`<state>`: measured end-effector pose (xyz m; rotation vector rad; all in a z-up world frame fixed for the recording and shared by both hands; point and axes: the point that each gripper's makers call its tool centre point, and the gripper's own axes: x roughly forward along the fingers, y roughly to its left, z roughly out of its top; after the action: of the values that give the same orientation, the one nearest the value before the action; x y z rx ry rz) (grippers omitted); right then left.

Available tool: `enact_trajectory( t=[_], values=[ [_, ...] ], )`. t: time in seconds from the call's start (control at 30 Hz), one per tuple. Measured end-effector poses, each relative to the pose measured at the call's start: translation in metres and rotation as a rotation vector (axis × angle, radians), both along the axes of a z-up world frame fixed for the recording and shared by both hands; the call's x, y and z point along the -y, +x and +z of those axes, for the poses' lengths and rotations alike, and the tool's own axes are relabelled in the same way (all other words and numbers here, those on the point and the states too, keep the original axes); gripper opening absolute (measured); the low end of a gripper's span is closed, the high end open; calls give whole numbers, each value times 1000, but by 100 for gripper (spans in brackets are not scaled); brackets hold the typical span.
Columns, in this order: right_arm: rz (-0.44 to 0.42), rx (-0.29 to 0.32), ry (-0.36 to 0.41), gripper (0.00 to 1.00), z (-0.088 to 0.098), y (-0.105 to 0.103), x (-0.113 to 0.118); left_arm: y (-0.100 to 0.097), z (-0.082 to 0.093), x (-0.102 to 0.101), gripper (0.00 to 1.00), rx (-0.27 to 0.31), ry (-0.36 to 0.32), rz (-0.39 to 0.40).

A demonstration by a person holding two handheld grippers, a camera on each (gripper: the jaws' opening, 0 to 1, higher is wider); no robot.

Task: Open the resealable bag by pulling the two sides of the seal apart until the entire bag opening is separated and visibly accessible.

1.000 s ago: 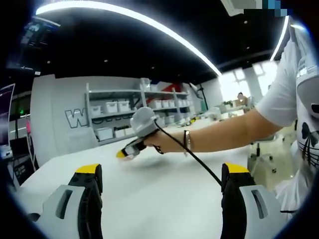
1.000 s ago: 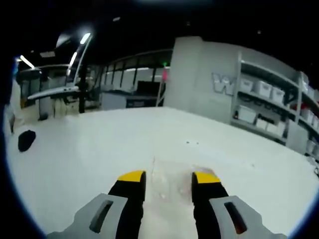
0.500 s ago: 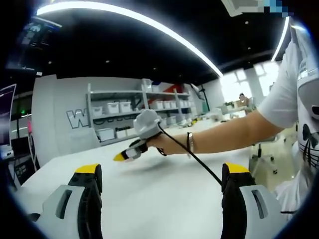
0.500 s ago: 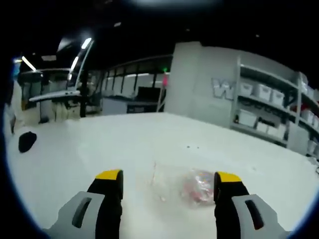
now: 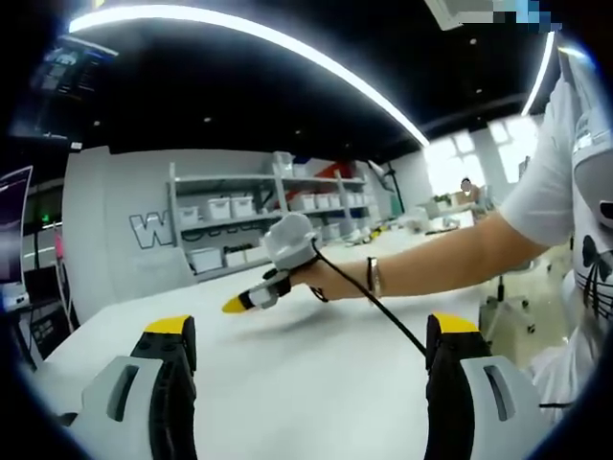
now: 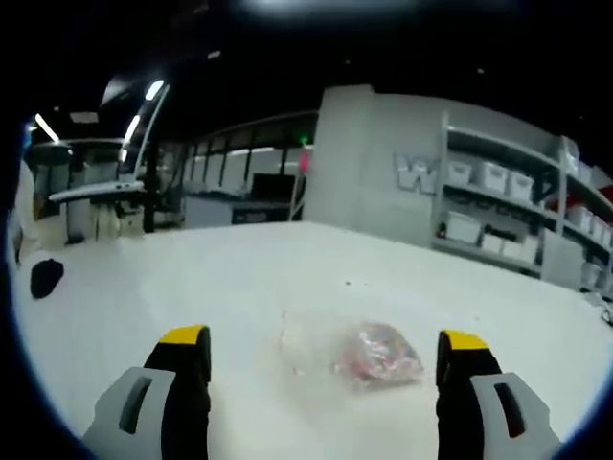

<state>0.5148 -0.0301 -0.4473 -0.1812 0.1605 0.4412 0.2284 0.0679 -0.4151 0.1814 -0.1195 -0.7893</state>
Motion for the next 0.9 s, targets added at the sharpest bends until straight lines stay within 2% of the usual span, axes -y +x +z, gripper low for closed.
enact_trajectory(
  t=[0.9],
  values=[
    [-5,13,30,99,0,-7,-3,3,1,0,99,15,8,-9]
  ],
)
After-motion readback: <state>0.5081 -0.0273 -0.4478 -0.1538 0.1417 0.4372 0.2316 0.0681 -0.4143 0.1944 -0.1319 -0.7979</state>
